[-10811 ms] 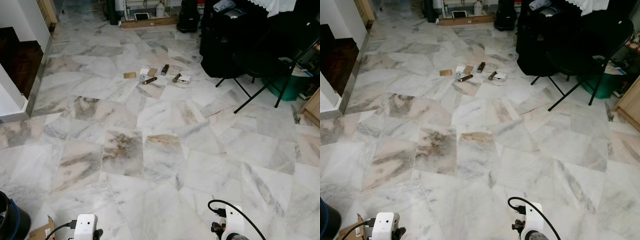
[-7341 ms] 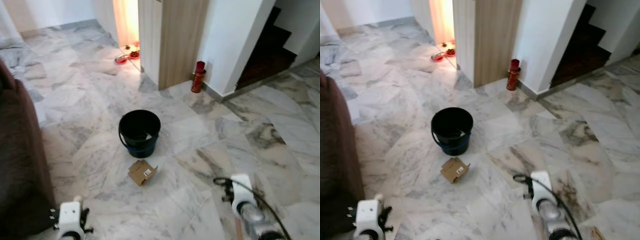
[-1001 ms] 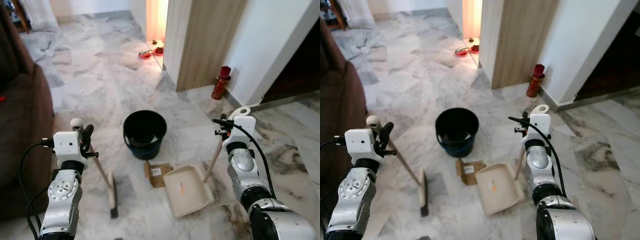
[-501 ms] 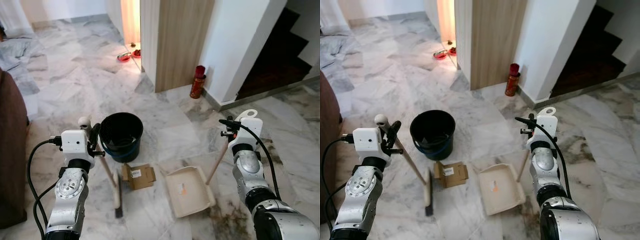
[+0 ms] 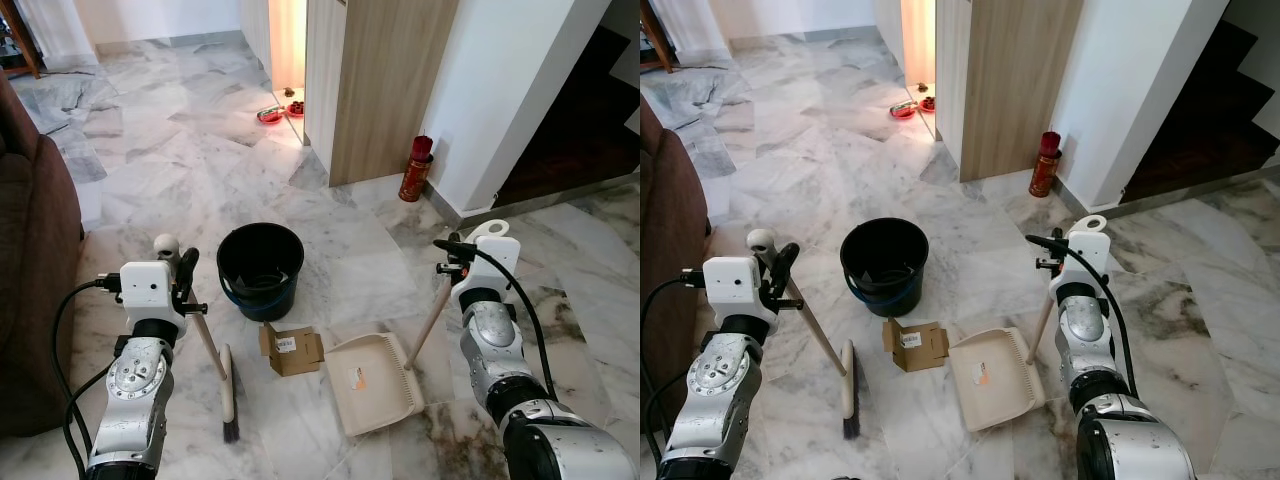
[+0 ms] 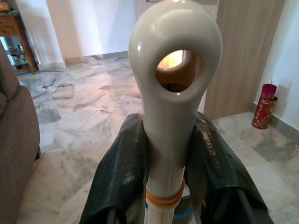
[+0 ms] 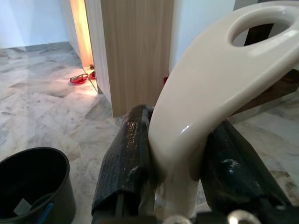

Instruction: Sweep floor

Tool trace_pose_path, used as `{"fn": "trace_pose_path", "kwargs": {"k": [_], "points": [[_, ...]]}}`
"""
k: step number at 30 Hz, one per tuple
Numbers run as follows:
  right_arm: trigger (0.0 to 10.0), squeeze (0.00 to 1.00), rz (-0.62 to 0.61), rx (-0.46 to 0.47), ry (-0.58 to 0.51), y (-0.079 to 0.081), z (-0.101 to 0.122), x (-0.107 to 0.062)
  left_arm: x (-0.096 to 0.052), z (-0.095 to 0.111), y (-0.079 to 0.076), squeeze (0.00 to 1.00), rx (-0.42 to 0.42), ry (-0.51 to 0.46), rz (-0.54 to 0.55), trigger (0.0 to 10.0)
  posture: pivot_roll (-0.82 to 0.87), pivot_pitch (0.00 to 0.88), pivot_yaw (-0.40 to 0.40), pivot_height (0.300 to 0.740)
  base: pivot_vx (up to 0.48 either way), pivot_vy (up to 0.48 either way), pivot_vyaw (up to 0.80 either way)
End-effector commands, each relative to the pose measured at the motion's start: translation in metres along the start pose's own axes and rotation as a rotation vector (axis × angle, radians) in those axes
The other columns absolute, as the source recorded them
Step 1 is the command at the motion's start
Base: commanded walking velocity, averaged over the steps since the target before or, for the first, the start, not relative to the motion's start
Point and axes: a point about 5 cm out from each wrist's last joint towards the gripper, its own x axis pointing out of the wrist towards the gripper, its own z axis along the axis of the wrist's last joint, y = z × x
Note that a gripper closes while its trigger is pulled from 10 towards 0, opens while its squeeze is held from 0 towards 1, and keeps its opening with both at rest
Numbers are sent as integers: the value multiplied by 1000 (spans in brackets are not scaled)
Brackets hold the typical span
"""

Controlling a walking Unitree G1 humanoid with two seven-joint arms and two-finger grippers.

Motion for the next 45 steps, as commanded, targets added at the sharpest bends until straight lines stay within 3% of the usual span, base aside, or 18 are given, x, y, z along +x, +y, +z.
{"fn": "trace_pose_path", "kwargs": {"k": [1,16,45], "points": [[10000,0,-8,3,-33,-2,9,4,1,7,1,0,15,-39,-3,10000,85,103,-53,740,0,0,0],[10000,0,-9,4,-34,-2,9,4,1,7,0,0,12,-40,-7,10000,84,104,-52,740,85,0,0],[10000,0,-4,4,-40,0,10,5,1,7,0,0,8,-41,-16,10000,86,100,-51,740,350,0,0]]}}
